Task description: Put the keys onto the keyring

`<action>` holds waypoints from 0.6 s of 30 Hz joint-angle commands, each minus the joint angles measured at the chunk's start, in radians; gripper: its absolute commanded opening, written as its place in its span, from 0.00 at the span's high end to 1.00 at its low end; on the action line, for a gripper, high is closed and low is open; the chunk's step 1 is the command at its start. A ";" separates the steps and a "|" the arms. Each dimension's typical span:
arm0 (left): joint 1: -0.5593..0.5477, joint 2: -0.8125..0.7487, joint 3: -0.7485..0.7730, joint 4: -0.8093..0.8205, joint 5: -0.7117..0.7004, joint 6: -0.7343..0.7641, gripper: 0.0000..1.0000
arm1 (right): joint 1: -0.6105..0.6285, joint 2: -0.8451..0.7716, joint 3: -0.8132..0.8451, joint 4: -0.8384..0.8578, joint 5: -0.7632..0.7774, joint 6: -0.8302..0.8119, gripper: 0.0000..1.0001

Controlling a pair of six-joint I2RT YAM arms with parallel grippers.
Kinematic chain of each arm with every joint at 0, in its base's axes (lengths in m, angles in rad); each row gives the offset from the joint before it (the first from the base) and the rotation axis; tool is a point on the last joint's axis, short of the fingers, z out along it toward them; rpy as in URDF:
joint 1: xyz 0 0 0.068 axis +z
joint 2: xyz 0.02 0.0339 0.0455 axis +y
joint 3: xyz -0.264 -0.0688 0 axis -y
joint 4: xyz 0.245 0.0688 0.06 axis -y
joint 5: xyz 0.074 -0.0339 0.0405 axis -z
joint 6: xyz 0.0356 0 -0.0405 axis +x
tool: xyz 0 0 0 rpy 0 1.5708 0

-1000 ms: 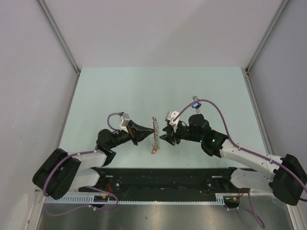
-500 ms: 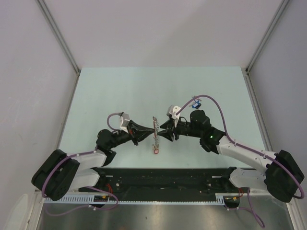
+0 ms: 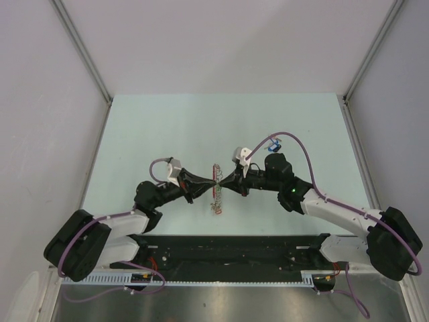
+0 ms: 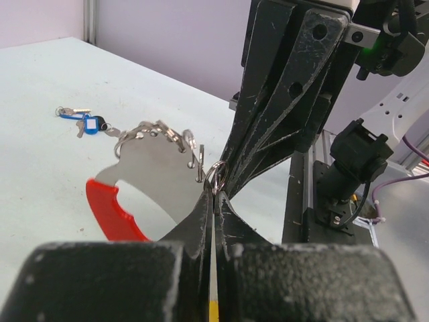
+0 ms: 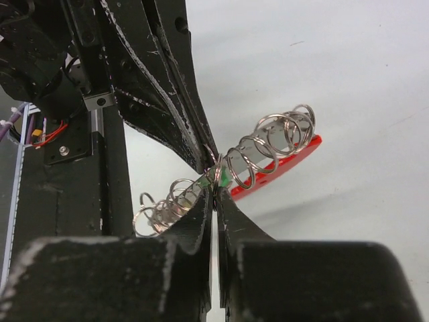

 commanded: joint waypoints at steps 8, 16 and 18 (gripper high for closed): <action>-0.006 -0.090 0.033 -0.099 -0.032 0.168 0.65 | -0.005 -0.055 0.029 -0.117 0.046 -0.074 1.00; -0.006 -0.163 0.057 -0.308 -0.011 0.387 0.48 | -0.001 -0.032 0.085 -0.233 0.044 -0.114 1.00; -0.006 -0.158 0.070 -0.343 0.043 0.424 0.46 | 0.001 -0.017 0.098 -0.250 0.047 -0.124 1.00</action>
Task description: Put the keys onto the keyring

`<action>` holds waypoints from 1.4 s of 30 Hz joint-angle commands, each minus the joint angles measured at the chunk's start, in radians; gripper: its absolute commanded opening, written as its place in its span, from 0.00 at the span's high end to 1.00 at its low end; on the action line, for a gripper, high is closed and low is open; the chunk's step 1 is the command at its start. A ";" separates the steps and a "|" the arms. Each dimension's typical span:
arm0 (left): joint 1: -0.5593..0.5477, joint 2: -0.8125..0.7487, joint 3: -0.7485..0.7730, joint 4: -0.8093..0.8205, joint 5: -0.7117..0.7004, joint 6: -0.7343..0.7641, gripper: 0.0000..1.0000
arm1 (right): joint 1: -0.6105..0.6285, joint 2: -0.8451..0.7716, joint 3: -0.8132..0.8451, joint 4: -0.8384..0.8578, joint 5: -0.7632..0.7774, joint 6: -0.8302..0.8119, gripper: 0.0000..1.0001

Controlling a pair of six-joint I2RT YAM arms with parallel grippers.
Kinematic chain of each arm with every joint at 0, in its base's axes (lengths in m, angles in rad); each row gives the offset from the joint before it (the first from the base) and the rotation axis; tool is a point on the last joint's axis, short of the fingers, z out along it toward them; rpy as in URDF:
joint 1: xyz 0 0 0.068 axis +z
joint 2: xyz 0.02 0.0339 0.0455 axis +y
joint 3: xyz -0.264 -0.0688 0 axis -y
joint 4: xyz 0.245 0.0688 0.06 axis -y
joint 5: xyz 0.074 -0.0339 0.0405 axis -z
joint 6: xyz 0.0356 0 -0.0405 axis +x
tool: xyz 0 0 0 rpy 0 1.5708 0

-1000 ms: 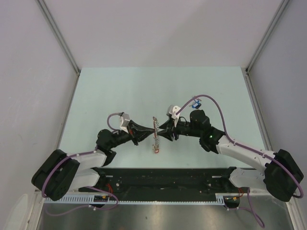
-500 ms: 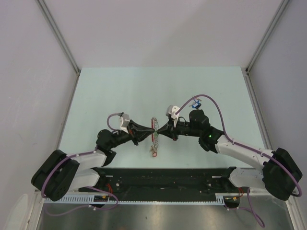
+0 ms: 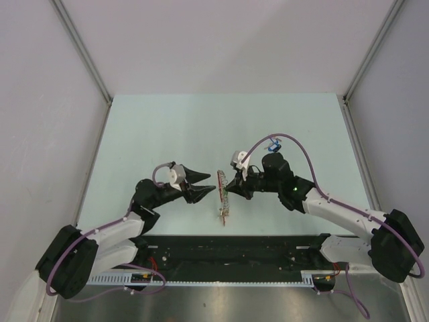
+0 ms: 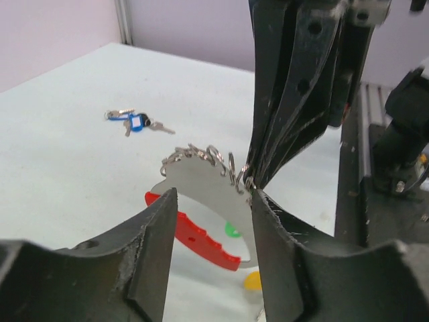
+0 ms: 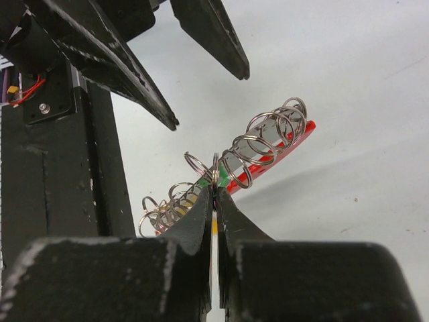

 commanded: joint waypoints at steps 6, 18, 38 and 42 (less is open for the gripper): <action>-0.036 0.011 0.103 -0.225 0.125 0.201 0.57 | 0.013 0.030 0.092 -0.056 0.038 -0.059 1.00; -0.215 -0.052 0.228 -0.630 -0.218 0.315 0.74 | 0.045 0.036 0.096 -0.074 0.107 -0.087 1.00; -0.311 0.011 0.348 -0.824 -0.337 0.323 0.78 | 0.062 0.026 0.096 -0.085 0.136 -0.102 1.00; -0.312 0.029 0.367 -0.830 -0.324 0.323 0.85 | 0.064 0.024 0.096 -0.085 0.133 -0.102 1.00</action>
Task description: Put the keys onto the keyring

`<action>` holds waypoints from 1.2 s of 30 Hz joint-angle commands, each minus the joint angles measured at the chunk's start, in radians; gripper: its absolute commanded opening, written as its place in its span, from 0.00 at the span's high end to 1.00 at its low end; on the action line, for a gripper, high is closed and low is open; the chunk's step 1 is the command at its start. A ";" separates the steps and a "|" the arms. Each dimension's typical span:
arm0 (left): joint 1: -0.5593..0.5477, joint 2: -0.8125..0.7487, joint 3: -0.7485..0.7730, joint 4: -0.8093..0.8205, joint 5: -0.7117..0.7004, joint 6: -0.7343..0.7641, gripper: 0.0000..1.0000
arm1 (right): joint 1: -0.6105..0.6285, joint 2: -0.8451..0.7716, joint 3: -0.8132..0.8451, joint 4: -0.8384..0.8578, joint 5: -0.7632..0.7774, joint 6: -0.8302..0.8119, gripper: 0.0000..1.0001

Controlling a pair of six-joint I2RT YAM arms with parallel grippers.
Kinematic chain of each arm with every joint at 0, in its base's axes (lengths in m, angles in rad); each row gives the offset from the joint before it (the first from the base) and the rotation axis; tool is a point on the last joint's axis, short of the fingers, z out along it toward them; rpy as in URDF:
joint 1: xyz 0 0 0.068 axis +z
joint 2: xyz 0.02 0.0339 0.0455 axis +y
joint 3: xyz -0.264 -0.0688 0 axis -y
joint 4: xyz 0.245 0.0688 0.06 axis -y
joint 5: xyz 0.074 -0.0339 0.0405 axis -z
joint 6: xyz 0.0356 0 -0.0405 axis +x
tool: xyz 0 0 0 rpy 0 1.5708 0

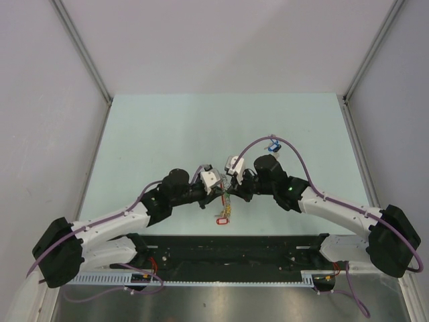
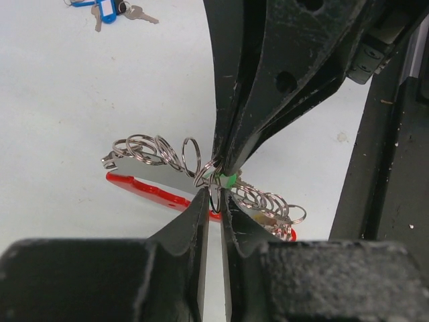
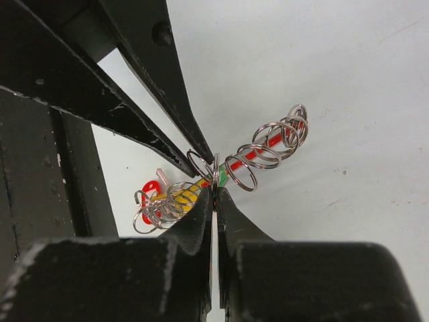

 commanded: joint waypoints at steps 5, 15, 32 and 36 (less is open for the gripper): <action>-0.010 0.020 0.067 -0.013 0.024 0.016 1.00 | 0.008 -0.019 0.052 0.044 -0.001 -0.008 1.00; -0.009 -0.062 -0.008 0.096 -0.018 -0.060 1.00 | -0.018 -0.046 0.005 0.080 -0.025 0.038 0.89; 0.014 -0.115 -0.089 0.231 -0.021 -0.218 1.00 | -0.074 -0.063 -0.065 0.170 -0.102 0.107 0.67; 0.016 -0.113 -0.094 0.245 -0.016 -0.237 1.00 | -0.071 -0.068 -0.075 0.198 -0.113 0.110 0.64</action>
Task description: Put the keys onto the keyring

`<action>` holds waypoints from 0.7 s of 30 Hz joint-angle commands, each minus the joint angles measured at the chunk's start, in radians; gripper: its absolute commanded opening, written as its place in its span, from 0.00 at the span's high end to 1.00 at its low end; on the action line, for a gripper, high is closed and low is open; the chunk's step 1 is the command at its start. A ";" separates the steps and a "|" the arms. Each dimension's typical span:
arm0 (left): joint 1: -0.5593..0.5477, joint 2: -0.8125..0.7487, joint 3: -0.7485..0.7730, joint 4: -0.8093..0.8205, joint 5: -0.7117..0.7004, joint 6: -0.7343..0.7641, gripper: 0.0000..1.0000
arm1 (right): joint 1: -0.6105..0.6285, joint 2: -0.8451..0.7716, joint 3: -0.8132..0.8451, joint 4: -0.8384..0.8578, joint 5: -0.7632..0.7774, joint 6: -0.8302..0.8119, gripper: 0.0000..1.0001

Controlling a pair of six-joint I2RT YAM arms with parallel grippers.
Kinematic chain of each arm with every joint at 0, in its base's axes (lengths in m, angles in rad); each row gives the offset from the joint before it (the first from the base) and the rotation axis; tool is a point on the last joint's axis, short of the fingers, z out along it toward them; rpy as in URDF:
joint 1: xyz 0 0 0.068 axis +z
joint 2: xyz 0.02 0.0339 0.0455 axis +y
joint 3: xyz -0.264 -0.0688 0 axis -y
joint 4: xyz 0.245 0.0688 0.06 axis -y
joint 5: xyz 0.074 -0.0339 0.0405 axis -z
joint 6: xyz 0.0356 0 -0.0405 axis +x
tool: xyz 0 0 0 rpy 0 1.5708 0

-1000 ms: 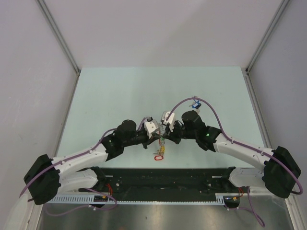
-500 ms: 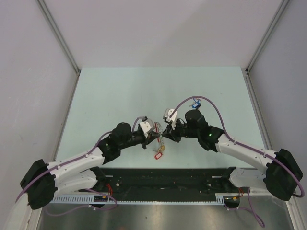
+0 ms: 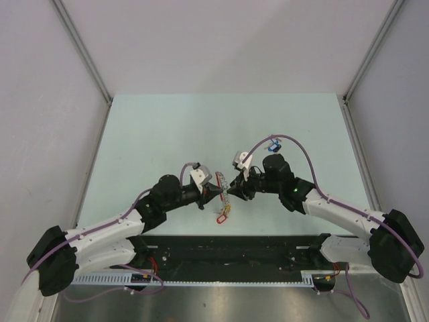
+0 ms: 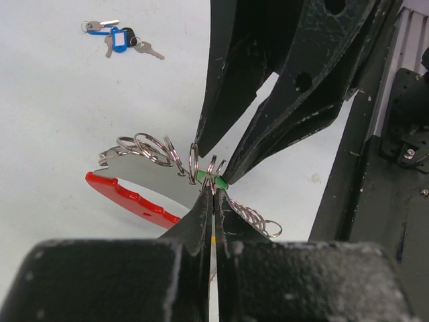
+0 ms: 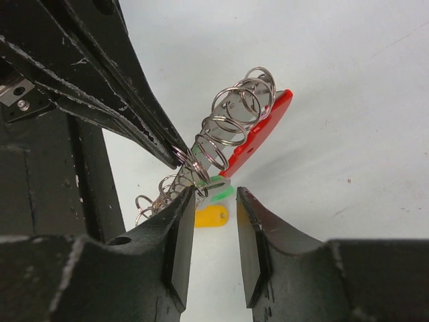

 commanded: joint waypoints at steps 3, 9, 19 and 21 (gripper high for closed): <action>0.007 -0.018 -0.001 0.092 0.015 -0.053 1.00 | -0.005 -0.025 -0.009 0.078 -0.031 0.009 0.64; 0.007 -0.026 -0.007 0.110 0.021 -0.068 1.00 | -0.003 -0.007 -0.011 0.098 -0.047 0.014 0.66; 0.024 -0.043 -0.039 0.167 -0.036 -0.138 1.00 | 0.002 0.003 -0.014 0.092 -0.059 0.032 0.97; 0.033 -0.046 -0.051 0.187 -0.060 -0.155 0.99 | 0.002 0.006 -0.015 0.093 -0.056 0.035 1.00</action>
